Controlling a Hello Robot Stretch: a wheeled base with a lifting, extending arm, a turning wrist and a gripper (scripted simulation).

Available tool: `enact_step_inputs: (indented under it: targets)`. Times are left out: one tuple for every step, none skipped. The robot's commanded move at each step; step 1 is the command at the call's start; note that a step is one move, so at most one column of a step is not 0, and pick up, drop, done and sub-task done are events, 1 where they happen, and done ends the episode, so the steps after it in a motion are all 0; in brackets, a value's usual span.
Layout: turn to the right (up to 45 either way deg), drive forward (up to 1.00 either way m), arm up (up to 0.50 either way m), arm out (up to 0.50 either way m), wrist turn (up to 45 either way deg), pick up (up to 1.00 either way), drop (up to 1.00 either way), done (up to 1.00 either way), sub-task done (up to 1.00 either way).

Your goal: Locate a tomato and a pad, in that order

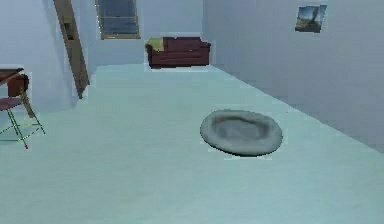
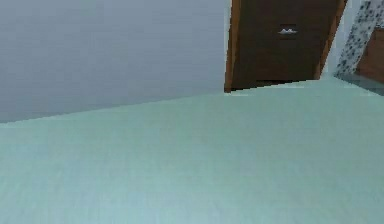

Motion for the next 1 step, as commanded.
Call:
enact_step_inputs:
  targets:
    - [0.0, 1.00, 0.00, 0.00, 0.0, 0.00, 0.00, 0.00, 0.00]
